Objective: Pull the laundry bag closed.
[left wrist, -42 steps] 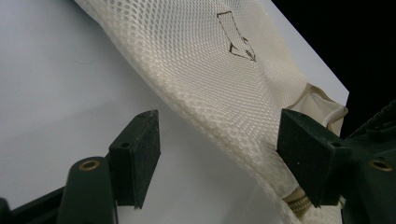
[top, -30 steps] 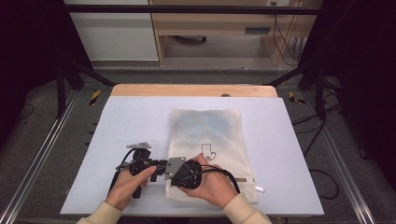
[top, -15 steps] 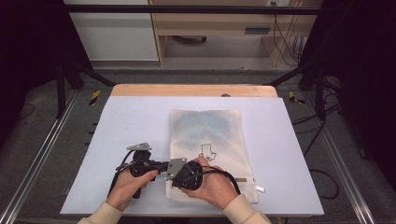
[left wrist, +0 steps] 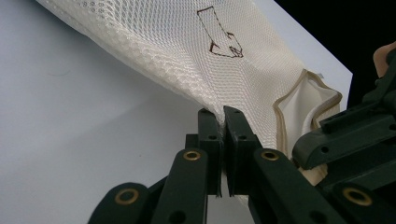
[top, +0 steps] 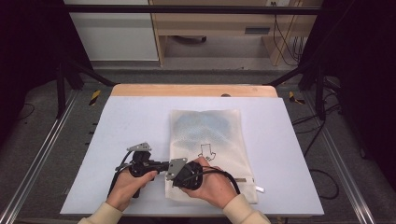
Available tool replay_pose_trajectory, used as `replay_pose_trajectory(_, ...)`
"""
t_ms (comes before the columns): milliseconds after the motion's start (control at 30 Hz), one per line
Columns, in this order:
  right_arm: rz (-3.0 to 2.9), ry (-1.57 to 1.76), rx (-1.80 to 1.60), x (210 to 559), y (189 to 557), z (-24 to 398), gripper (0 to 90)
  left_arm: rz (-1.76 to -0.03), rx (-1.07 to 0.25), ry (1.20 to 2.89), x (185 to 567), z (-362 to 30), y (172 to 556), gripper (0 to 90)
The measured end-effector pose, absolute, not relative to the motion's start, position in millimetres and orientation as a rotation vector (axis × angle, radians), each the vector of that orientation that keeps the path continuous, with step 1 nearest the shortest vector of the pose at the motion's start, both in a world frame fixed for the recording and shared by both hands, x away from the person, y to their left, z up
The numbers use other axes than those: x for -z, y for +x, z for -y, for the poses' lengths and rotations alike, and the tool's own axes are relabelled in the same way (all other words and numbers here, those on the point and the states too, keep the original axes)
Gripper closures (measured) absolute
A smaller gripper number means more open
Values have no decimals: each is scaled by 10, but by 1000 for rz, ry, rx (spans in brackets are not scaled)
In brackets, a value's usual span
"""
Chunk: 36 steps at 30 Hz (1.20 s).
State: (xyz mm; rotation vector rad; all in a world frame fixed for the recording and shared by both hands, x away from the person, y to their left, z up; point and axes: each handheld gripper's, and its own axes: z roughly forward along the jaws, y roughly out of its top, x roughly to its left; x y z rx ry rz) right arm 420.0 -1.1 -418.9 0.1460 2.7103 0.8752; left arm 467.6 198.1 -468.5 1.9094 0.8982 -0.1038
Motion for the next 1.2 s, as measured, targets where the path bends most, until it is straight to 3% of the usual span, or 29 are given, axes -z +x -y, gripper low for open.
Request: replay_pose_trajectory(1200, -2720, 213, -888, 4443, 4284, 163, 820, -854, 72, 1960, 4648, -1987, 4670, 878)
